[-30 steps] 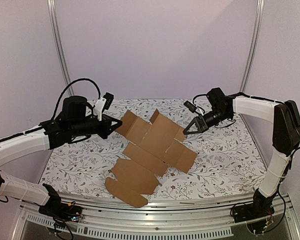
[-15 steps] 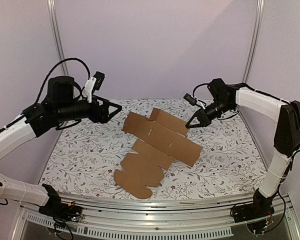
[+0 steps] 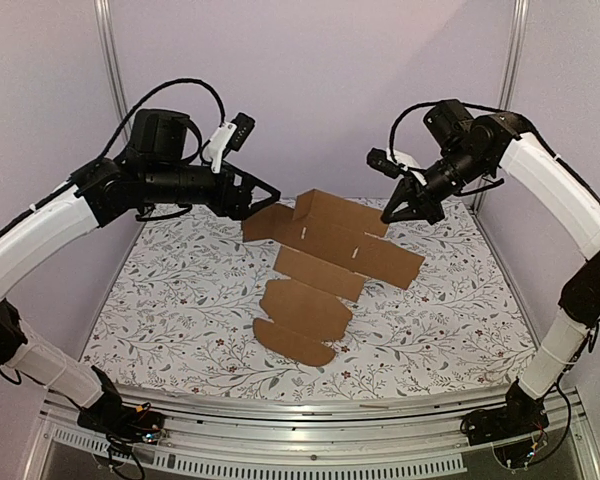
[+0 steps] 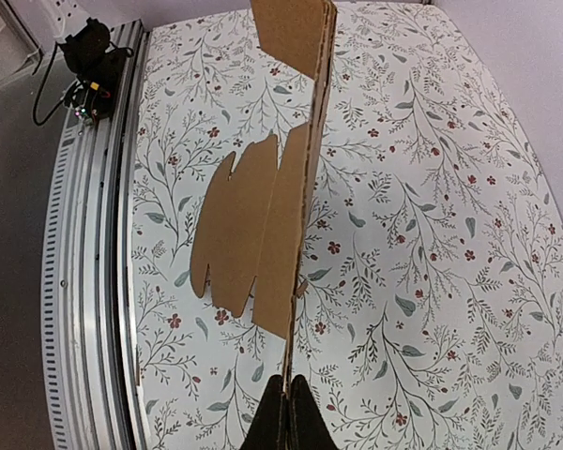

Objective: Fold the paper box

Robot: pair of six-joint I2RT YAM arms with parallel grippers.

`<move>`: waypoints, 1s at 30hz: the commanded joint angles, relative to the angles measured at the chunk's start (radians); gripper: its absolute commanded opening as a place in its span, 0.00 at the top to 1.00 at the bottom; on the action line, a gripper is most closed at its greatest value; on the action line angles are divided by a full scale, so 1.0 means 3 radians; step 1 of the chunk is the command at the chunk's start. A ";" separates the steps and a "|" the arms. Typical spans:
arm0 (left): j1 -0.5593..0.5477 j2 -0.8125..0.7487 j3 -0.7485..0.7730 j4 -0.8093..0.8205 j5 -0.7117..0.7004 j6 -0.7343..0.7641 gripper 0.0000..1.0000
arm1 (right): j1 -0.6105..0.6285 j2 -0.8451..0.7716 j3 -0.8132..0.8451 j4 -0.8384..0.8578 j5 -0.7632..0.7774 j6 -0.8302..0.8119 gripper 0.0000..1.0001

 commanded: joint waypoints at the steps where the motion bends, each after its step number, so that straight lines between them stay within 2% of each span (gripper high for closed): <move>1: -0.0280 0.0056 0.0015 -0.0127 0.0068 0.0180 0.20 | 0.0191 -0.0037 -0.0042 -0.0704 0.0266 -0.0365 1.00; 7: -0.0410 0.0091 -0.0053 -0.0130 -0.0128 0.0270 0.20 | 0.0206 -0.0082 -0.0052 -0.0578 0.0104 -0.0229 1.00; 12: -0.0451 0.0149 -0.0118 -0.0134 -0.0241 0.0042 0.27 | 0.0206 -0.0020 -0.0023 -0.0307 0.0079 0.0190 1.00; 17: -0.0669 0.0219 -0.0226 -0.0023 -0.0818 -0.0268 0.33 | 0.0211 0.0073 -0.0027 -0.0089 0.0105 0.0686 1.00; 22: -0.0788 0.0283 -0.0411 0.0292 -0.1014 -0.0300 0.45 | 0.0213 0.0122 -0.0032 -0.0034 0.0138 0.0853 1.00; 27: -0.0805 0.0368 -0.0418 0.0392 -0.1267 -0.0313 0.67 | 0.0212 0.0104 -0.0078 -0.0025 0.0081 0.0860 1.00; 30: -0.0799 0.0407 -0.0442 0.0504 -0.1345 -0.0298 0.69 | 0.0210 0.0080 -0.0134 -0.0014 0.0010 0.0860 1.00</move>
